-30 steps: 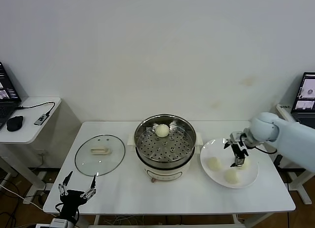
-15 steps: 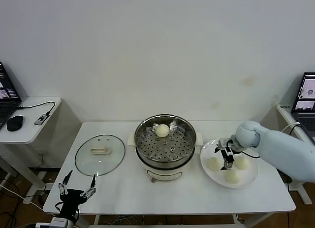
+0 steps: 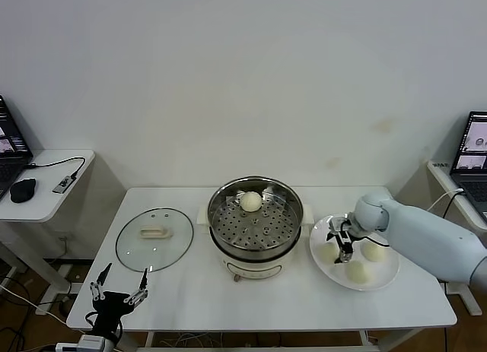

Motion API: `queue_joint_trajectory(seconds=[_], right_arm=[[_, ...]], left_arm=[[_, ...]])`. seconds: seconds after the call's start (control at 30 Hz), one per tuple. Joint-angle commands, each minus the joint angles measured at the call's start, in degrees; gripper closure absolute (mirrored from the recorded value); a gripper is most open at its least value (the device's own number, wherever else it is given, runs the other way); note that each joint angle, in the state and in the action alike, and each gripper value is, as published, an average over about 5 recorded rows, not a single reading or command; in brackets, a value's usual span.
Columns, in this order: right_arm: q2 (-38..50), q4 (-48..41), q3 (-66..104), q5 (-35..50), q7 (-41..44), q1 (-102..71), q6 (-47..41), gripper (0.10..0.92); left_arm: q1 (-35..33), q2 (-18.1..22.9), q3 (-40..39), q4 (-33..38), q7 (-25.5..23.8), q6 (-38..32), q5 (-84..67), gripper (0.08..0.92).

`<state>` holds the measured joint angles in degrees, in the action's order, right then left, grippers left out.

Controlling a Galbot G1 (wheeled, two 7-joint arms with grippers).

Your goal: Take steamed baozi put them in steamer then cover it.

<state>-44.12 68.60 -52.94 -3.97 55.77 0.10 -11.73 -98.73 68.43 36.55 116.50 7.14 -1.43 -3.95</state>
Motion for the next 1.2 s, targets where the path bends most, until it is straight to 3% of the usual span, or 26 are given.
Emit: queue_joint_trajectory(seconds=[0.03,0.37,0.7,0.97,1.2], right_arm=[[-0.91,-0.97,0.53,-0.63,0.07,-0.78,-0.01,0.375],[4.96,3.57,-0.9,2.18,3.61,7.5,-0.71,0.397],[11.79,12.9,-15.43,15.27,4.2,31.71,-4.9,0.393],[3.11,17.3,-25.36,28.1,0.79,47.3,-9.35,0.389],[-8.89,16.51,-24.9,37.85,-5.77,42.95,-16.98,0.381]], left_arm=[[-0.02,0.01,0.01,0.12,0.02,-0.01,0.01,0.177],[-0.49,-0.29,0.42,0.74,0.01,0.03,-0.02,0.177],[0.51,-0.62,-0.51,0.57,-0.02,0.12,-0.13,0.177],[1.08,-1.45,-0.61,0.49,-0.01,0.17,-0.48,0.177],[1.39,-0.92,-0.4,0.13,0.01,0.2,-0.6,0.177]])
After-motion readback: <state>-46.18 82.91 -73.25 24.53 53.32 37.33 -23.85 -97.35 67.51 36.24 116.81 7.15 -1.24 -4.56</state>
